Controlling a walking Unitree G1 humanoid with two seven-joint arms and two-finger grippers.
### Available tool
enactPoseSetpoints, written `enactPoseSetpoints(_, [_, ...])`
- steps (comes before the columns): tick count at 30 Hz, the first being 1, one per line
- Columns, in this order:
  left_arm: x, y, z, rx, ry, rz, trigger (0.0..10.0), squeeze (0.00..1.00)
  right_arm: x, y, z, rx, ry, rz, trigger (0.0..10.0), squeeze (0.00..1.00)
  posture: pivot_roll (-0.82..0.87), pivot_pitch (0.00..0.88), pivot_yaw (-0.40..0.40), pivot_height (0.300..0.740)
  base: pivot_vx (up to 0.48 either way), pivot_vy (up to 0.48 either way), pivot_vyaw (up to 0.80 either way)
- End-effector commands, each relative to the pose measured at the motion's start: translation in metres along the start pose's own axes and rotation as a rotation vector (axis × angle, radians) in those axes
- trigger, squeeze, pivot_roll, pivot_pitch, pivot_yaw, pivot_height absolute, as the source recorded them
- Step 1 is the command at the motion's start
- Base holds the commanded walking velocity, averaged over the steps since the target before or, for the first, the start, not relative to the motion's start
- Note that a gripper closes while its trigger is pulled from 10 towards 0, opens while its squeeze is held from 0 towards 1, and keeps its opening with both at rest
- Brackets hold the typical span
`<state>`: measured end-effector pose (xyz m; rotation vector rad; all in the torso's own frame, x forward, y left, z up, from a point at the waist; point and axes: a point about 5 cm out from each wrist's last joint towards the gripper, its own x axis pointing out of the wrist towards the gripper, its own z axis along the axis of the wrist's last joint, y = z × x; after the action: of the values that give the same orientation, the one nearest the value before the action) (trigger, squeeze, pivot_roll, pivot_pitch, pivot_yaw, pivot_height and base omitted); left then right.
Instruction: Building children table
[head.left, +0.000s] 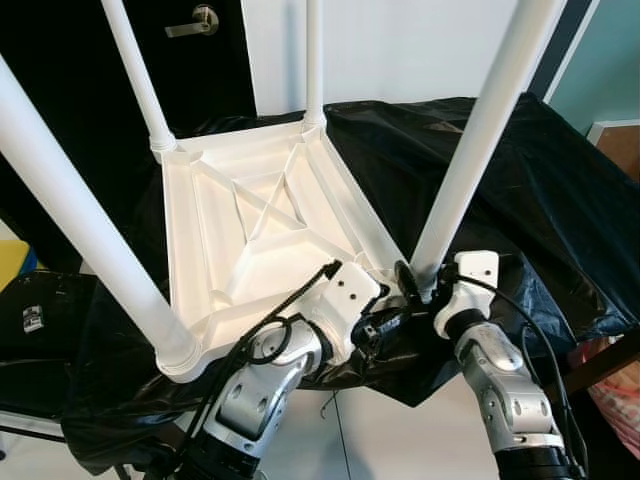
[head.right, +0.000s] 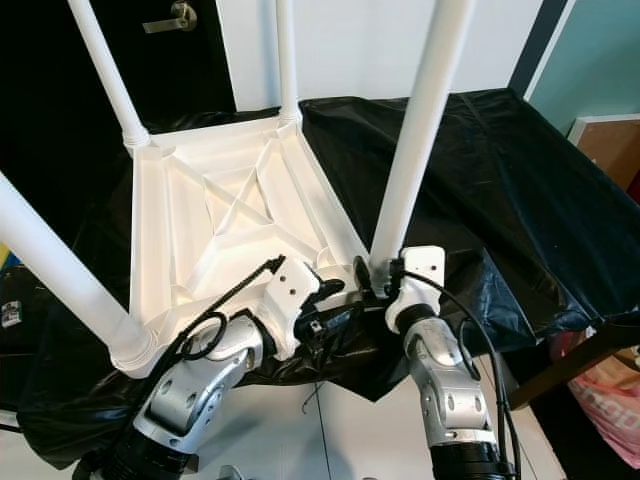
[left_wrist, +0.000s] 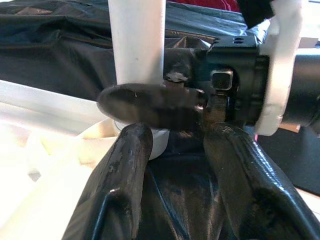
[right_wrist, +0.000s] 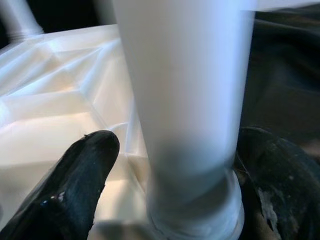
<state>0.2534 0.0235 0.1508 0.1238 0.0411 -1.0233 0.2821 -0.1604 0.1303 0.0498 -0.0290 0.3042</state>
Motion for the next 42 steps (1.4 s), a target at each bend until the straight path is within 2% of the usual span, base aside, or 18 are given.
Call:
enactPoseSetpoints(1, [0.001, 0.000, -0.001, 0.002, 0.010, -0.001, 10.0, 0.00, 0.001, -0.011, 0.006, -0.012, -0.012, 0.067, 10.0, 1.00, -0.07, 0.061, 0.012, 0.740, 0.000, 0.000, 0.00])
enactPoseSetpoints(4, [0.001, 0.001, 0.000, 0.004, 0.009, -0.004, 10.0, 0.00, 0.003, -0.015, 0.008, -0.030, -0.001, 0.113, 10.0, 1.00, -0.07, 0.062, 0.013, 0.740, 0.000, 0.000, 0.00])
enactPoseSetpoints(5, [0.002, 0.001, 0.001, 0.004, 0.008, -0.006, 10.0, 0.00, 0.006, -0.017, 0.009, -0.050, 0.014, 0.160, 10.0, 0.00, -0.07, 0.062, 0.020, 0.740, 0.000, 0.000, 0.00])
enactPoseSetpoints(7, [0.003, 0.002, 0.002, 0.007, 0.005, -0.012, 10.0, 0.00, 0.015, -0.016, 0.004, -0.106, 0.056, 0.249, 10.0, 0.00, -0.07, 0.059, 0.026, 0.740, 0.000, 0.000, 0.00])
enactPoseSetpoints(11, [0.005, 0.002, 0.003, 0.010, 0.004, -0.017, 10.0, 0.00, 0.023, -0.016, 0.000, -0.138, 0.082, 0.287, 10.0, 0.00, -0.07, 0.056, 0.027, 0.740, 0.000, 0.000, 0.00])
enactPoseSetpoints(12, [0.005, 0.002, 0.003, 0.012, 0.003, -0.018, 10.0, 0.00, 0.027, -0.015, -0.002, -0.153, 0.095, 0.305, 6.7, 0.00, -0.07, 0.054, 0.024, 0.740, 0.000, 0.000, 0.00])
enactPoseSetpoints(13, [0.005, 0.002, 0.003, 0.013, 0.003, -0.018, 10.0, 0.00, 0.030, -0.015, -0.004, -0.163, 0.102, 0.317, 6.7, 0.00, -0.07, 0.054, 0.024, 0.740, 0.000, 0.000, 0.00])
enactPoseSetpoints(14, [0.005, 0.003, 0.003, 0.015, 0.003, -0.016, 10.0, 0.00, 0.031, -0.014, -0.006, -0.163, 0.109, 0.324, 0.0, 0.00, -0.06, 0.053, 0.020, 0.740, 0.000, 0.000, 0.00])
enactPoseSetpoints(28, [0.004, 0.003, 0.002, 0.015, 0.007, 0.003, 10.0, 0.00, 0.023, -0.019, -0.021, -0.150, 0.155, 0.343, 0.0, 0.00, -0.05, 0.053, 0.011, 0.740, 0.000, 0.000, 0.00])
enactPoseSetpoints(29, [0.003, 0.003, 0.002, 0.015, 0.008, 0.003, 10.0, 0.00, 0.021, -0.019, -0.023, -0.130, 0.162, 0.323, 6.4, 0.00, -0.05, 0.054, 0.011, 0.740, 0.000, 0.000, 0.00])
enactPoseSetpoints(30, [0.003, 0.003, 0.002, 0.015, 0.008, 0.003, 10.0, 0.00, 0.021, -0.019, -0.023, -0.130, 0.162, 0.323, 6.4, 0.00, -0.05, 0.054, 0.011, 0.740, 0.000, 0.000, 0.00])
enactPoseSetpoints(31, [0.003, 0.003, 0.001, 0.014, 0.010, 0.002, 10.0, 0.00, 0.020, -0.018, -0.026, -0.116, 0.166, 0.304, 10.0, 0.00, -0.05, 0.057, 0.012, 0.740, 0.000, 0.000, 0.00])
enactPoseSetpoints(36, [0.002, 0.003, 0.001, 0.014, 0.013, 0.002, 10.0, 0.00, 0.019, -0.018, -0.032, -0.123, 0.180, 0.216, 10.0, 0.00, -0.05, 0.060, 0.012, 0.740, 0.000, 0.000, 0.00])
enactPoseSetpoints(38, [0.002, 0.002, 0.000, 0.010, 0.015, 0.000, 10.0, 0.00, 0.018, -0.016, -0.039, -0.101, 0.208, 0.088, 10.0, 0.00, -0.06, 0.062, 0.015, 0.740, 0.000, 0.000, 0.00])
enactPoseSetpoints(39, [0.002, 0.002, 0.000, 0.010, 0.015, 0.000, 10.0, 0.00, 0.018, -0.016, -0.039, -0.101, 0.208, 0.088, 10.0, 0.00, -0.06, 0.062, 0.015, 0.740, 0.000, 0.000, 0.00])
enactPoseSetpoints(41, [0.002, 0.002, 0.000, 0.010, 0.016, -0.003, 10.0, 0.00, 0.017, -0.014, -0.044, -0.053, 0.241, -0.058, 10.0, 0.00, -0.06, 0.063, 0.016, 0.740, 0.000, 0.000, 0.00])
enactPoseSetpoints(42, [0.002, 0.002, 0.000, 0.010, 0.016, -0.003, 10.0, 0.00, 0.017, -0.014, -0.044, -0.053, 0.241, -0.058, 10.0, 0.00, -0.06, 0.063, 0.016, 0.740, 0.000, 0.000, 0.00])
